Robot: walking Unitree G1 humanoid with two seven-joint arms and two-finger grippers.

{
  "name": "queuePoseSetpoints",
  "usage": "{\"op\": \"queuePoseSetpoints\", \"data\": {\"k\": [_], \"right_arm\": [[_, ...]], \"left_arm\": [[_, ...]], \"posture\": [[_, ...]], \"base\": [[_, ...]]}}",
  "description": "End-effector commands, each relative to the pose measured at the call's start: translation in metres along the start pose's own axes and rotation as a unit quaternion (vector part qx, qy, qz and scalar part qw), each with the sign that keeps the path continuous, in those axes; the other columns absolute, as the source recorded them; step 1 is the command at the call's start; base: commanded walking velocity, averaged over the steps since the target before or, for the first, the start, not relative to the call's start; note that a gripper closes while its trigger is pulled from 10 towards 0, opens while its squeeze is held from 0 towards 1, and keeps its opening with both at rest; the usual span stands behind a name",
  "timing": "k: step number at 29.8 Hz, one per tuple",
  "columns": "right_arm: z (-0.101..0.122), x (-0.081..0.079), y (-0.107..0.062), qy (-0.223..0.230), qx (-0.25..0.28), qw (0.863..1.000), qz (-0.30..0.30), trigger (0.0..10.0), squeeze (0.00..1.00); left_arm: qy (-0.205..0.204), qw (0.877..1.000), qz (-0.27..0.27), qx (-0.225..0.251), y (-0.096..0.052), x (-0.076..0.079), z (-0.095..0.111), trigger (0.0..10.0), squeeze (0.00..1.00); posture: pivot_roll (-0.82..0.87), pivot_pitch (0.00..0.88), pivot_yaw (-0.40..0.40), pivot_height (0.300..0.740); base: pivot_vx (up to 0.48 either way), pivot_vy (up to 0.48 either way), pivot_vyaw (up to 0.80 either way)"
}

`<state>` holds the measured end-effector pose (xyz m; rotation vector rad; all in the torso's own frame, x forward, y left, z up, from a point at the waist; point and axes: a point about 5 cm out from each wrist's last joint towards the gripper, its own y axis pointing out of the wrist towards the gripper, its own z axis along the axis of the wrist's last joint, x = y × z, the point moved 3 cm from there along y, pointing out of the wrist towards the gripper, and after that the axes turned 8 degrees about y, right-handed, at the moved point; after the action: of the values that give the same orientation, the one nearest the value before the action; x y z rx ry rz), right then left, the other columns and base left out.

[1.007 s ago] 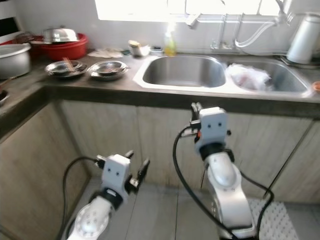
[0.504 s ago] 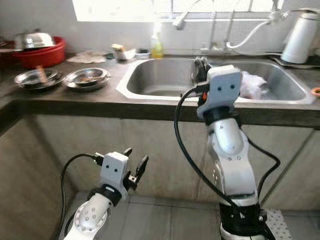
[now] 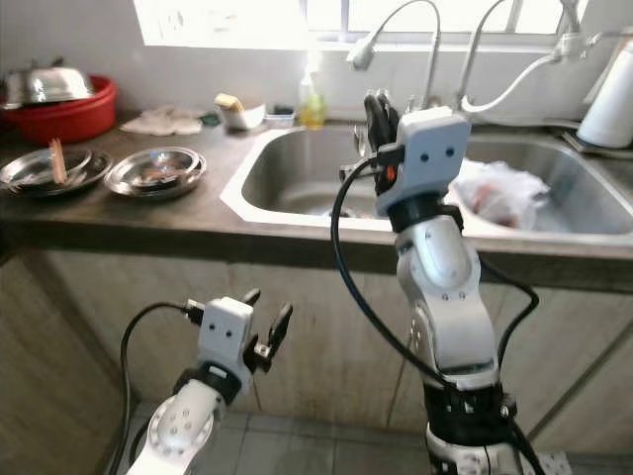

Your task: Kitchen organization

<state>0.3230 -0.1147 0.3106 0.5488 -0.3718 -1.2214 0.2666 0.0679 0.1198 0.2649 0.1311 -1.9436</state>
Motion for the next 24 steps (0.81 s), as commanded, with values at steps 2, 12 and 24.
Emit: {"op": "queuePoseSetpoints", "data": {"k": [2, 12, 24], "right_arm": [[-0.005, 0.000, 0.000, 0.007, -0.014, 1.000, 0.006, 10.0, 0.00], [-0.025, 0.004, -0.004, -0.009, -0.055, 0.998, -0.002, 10.0, 0.00], [-0.062, 0.017, -0.007, -0.035, -0.152, 0.988, -0.001, 10.0, 0.00]], "left_arm": [[0.000, 1.000, -0.006, 0.006, 0.002, 0.004, 0.004, 10.0, 0.00], [0.008, 1.000, -0.004, 0.007, 0.002, 0.003, 0.002, 10.0, 0.00], [0.001, 1.000, -0.007, 0.007, 0.001, 0.004, 0.004, 10.0, 0.00]], "posture": [[-0.01, 0.000, -0.045, 0.740], [0.00, 0.000, -0.048, 0.740], [0.00, 0.000, -0.051, 0.740]], "base": [[0.364, 0.000, 0.00], [0.363, 0.000, 0.16], [0.362, 0.000, 0.00]]}}
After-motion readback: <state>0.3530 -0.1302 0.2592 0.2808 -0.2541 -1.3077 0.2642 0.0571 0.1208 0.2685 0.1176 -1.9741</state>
